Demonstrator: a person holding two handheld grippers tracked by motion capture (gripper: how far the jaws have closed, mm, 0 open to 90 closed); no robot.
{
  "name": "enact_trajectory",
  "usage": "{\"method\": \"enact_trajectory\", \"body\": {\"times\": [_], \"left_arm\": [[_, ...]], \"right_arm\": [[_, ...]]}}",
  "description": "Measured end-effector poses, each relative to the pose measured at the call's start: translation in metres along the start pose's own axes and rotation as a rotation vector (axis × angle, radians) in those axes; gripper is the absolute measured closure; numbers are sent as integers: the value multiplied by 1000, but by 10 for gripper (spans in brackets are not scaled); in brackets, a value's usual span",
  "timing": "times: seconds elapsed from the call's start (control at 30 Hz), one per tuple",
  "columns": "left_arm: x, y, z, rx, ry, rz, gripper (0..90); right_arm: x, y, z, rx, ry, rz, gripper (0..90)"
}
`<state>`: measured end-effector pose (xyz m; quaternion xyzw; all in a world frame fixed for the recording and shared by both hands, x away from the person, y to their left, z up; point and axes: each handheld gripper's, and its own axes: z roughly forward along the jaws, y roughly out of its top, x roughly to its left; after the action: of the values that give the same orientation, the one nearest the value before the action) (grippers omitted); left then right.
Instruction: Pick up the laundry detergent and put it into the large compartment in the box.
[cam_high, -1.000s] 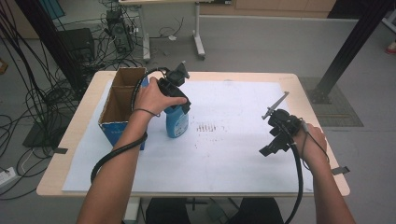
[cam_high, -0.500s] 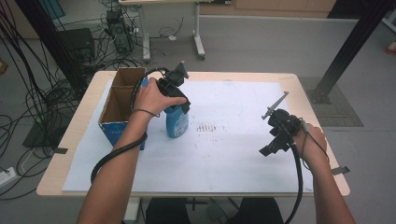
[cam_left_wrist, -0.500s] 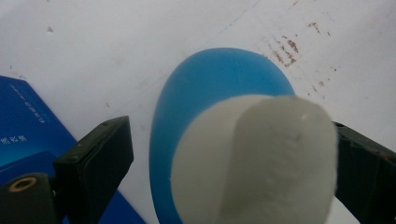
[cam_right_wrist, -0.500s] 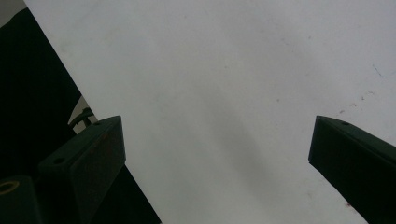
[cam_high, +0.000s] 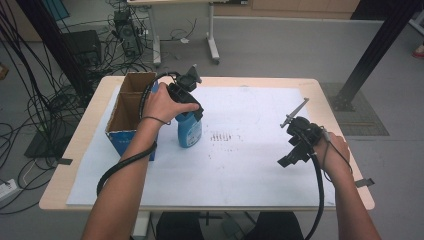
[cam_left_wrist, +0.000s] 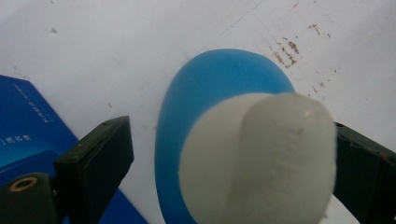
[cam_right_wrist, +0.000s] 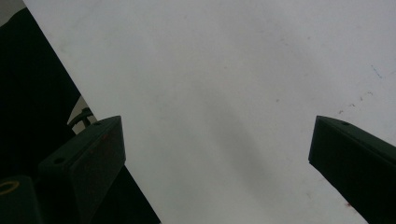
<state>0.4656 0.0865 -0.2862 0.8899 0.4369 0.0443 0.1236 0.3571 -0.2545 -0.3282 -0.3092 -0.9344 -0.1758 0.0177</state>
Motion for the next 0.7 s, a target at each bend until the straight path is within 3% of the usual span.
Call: {"method": "enact_trajectory", "body": {"times": [0.7], "left_arm": [[1,-1,0,-9,4,-4,89]], "right_arm": [[0,1,0,3,-4,-2,36]]}}
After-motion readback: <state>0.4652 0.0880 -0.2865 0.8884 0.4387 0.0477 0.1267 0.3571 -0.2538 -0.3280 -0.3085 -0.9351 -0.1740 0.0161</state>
